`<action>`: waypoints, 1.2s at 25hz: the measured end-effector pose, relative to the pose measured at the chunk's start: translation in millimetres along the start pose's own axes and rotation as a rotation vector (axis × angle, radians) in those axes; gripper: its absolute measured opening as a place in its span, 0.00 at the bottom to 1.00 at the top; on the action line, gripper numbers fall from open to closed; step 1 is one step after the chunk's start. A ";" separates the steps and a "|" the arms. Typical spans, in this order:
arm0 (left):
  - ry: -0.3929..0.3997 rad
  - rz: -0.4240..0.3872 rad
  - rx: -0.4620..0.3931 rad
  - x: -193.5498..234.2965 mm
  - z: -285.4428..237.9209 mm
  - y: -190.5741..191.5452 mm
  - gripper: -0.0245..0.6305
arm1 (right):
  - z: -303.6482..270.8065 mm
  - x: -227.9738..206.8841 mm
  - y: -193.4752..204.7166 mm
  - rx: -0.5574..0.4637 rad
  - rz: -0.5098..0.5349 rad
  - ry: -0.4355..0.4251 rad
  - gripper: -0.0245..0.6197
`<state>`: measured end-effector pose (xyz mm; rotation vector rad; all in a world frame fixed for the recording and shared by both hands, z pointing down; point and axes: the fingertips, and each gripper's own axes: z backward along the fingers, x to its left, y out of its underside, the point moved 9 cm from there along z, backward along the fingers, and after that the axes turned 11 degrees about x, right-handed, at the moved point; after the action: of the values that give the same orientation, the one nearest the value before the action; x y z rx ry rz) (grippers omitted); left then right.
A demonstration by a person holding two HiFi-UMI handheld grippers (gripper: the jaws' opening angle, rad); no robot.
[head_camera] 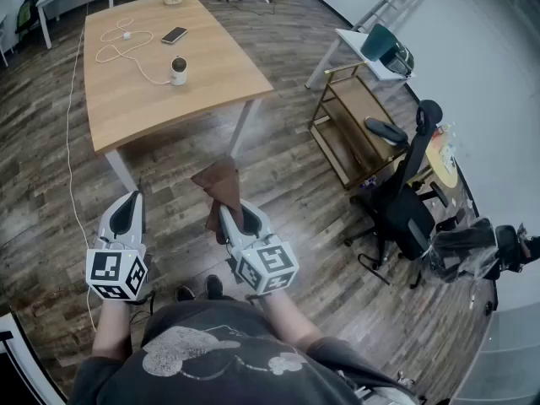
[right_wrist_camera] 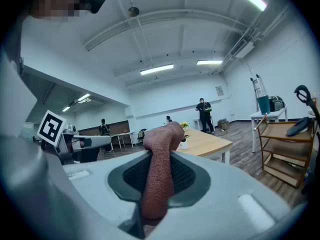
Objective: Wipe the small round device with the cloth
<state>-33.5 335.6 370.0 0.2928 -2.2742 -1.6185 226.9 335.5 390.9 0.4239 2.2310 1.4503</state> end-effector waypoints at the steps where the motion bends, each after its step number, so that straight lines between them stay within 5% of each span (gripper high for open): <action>1: 0.005 -0.003 -0.001 0.1 -0.5 -1.3 0.07 | -0.3 0.5 -0.9 -0.001 0.003 0.002 0.14; 11: 0.028 -0.021 0.008 -0.2 0.9 -0.8 0.07 | -4.4 4.5 1.6 0.010 0.010 -0.005 0.14; 19: 0.075 -0.019 0.015 10.7 10.2 12.1 0.07 | -12.8 6.7 12.1 -0.001 -0.079 -0.022 0.14; 30: 0.014 0.009 0.036 41.2 9.1 22.0 0.07 | -36.3 8.1 30.5 0.057 -0.128 -0.026 0.15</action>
<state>-74.5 336.3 394.2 0.3009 -2.2928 -1.5683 201.6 323.3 430.0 0.3106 2.2401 1.3116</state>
